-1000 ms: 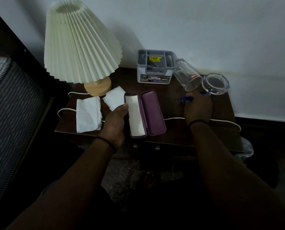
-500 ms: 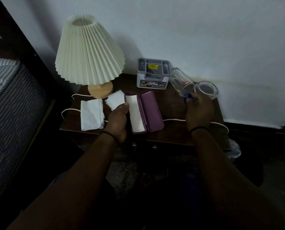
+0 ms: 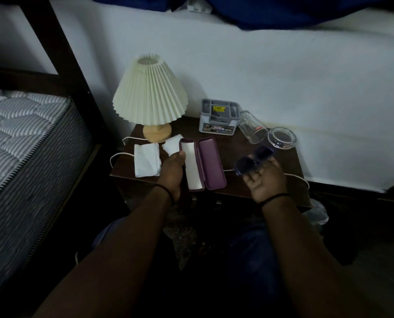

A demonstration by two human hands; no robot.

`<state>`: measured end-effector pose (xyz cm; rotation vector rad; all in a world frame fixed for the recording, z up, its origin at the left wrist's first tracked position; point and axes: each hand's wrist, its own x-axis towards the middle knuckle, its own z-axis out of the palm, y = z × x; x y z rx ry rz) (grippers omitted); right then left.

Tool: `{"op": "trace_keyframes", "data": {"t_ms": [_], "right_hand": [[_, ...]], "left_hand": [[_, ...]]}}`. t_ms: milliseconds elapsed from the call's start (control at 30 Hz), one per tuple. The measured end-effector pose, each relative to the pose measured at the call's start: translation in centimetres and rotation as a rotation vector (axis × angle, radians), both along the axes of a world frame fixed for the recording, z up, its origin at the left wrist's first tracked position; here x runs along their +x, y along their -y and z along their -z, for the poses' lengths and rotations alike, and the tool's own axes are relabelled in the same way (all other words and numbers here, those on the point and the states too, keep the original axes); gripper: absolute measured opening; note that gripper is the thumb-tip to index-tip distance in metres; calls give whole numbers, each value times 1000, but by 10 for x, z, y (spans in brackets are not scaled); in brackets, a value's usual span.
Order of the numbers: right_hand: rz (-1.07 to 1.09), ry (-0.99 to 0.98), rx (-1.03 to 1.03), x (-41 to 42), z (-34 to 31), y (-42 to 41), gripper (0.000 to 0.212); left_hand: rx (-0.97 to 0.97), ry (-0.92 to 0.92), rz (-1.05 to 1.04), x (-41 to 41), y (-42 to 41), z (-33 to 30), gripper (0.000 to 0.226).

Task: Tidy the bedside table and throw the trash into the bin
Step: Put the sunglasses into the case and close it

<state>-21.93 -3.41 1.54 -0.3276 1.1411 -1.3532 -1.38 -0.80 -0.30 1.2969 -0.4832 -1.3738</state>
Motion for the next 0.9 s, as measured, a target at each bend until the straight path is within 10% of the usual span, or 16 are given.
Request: {"op": "trace_keyframes", "data": {"t_ms": [167, 900], "right_hand": [[-59, 199, 121, 5, 0, -9, 22], [-360, -70, -133, 26, -1, -3, 17]], "left_hand": [[-8, 22, 20, 0, -4, 0, 29], [-57, -77, 77, 3, 7, 13, 26]]}}
